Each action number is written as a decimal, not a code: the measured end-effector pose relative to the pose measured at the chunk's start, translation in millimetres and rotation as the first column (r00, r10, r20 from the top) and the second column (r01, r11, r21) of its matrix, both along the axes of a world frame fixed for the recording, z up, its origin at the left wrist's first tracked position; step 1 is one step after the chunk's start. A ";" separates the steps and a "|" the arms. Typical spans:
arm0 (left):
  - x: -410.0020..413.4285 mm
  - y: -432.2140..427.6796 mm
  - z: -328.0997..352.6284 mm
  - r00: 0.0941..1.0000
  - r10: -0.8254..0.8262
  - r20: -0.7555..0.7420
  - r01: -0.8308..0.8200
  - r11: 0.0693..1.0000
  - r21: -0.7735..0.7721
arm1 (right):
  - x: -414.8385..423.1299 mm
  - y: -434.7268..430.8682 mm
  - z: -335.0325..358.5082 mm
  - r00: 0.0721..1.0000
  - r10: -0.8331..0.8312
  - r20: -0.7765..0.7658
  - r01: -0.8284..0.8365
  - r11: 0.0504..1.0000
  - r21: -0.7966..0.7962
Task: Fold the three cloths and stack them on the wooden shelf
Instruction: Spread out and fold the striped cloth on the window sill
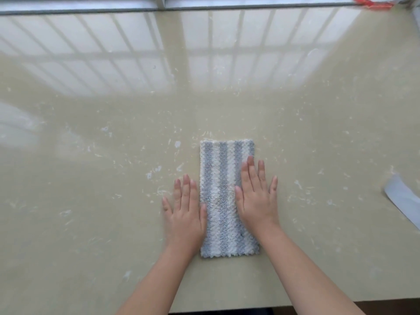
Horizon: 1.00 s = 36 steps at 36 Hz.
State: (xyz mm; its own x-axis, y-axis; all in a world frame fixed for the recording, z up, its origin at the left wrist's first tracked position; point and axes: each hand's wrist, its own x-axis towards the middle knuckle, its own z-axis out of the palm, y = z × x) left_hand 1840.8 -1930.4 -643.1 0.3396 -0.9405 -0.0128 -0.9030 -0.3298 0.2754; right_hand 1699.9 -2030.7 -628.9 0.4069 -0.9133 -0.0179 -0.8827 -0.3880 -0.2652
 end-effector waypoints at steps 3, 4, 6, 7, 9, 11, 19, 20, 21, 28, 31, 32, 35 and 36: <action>-16.5 -0.7 10.4 0.992 -0.124 0.001 0.124 0.989 -0.082 | 0.5 18.4 6.0 0.997 0.064 0.033 -0.062 0.996 -0.067; -23.1 -1.5 12.2 0.986 -0.169 0.002 0.168 0.979 -0.111 | 1.8 25.8 6.7 0.996 0.085 0.032 -0.083 0.994 -0.078; -33.1 -1.2 9.6 0.975 -0.224 0.003 0.221 0.962 -0.158 | 4.7 40.2 3.0 0.995 0.100 0.012 -0.099 0.991 -0.087; -35.7 0.7 6.7 0.972 -0.233 0.000 0.230 0.960 -0.160 | 4.7 46.3 -0.8 0.996 0.092 0.001 -0.091 0.992 -0.084; -36.5 8.1 -1.6 0.969 -0.246 -0.010 0.243 0.962 -0.122 | 1.3 55.7 -9.6 0.997 0.078 -0.021 -0.079 0.994 -0.072; -33.3 14.9 -7.7 0.965 -0.262 -0.021 0.259 0.963 -0.074 | -4.4 60.3 -16.3 0.994 0.103 -0.036 -0.105 0.993 -0.061; -26.3 19.0 -2.2 0.963 -0.262 -0.057 0.264 0.964 0.027 | -16.9 53.1 -19.1 0.989 0.146 -0.035 -0.147 0.989 -0.017; -24.3 21.3 -1.7 0.967 -0.249 -0.056 0.251 0.967 0.035 | -20.4 52.4 -18.7 0.992 0.121 -0.034 -0.122 0.993 -0.010; -22.1 24.1 -1.5 0.971 -0.235 -0.051 0.237 0.970 0.045 | -24.2 51.9 -18.3 0.995 0.090 -0.033 -0.091 0.996 -0.001; -2.2 43.0 0.2 0.991 -0.119 -0.065 0.121 0.992 0.039 | -43.1 49.7 -9.3 0.997 0.054 -0.063 -0.046 0.991 0.123; -2.9 35.3 10.2 0.990 -0.014 -0.143 0.004 0.997 -0.072 | -38.5 44.0 2.3 1.000 -0.010 -0.015 0.012 0.988 0.155; -5.2 31.1 16.4 0.984 0.039 -0.174 -0.059 0.992 -0.110 | -36.0 42.4 10.9 0.999 -0.047 0.003 0.046 0.986 0.163; -12.5 13.6 38.7 0.903 0.268 -0.336 -0.287 0.958 -0.009 | -27.2 39.6 34.0 0.978 -0.196 0.076 0.175 0.958 0.228; -14.6 8.1 46.0 0.843 0.363 -0.397 -0.343 0.931 0.123 | -25.7 38.9 42.1 0.960 -0.258 0.108 0.217 0.931 0.294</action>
State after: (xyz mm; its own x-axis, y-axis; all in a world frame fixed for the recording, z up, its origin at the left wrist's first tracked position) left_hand 1826.2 -1922.3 -597.1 0.6034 -0.7531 -0.2622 -0.5341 -0.6258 0.5684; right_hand 1674.1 -1991.9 -586.8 0.1959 -0.9503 -0.2419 -0.8847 -0.0648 -0.4616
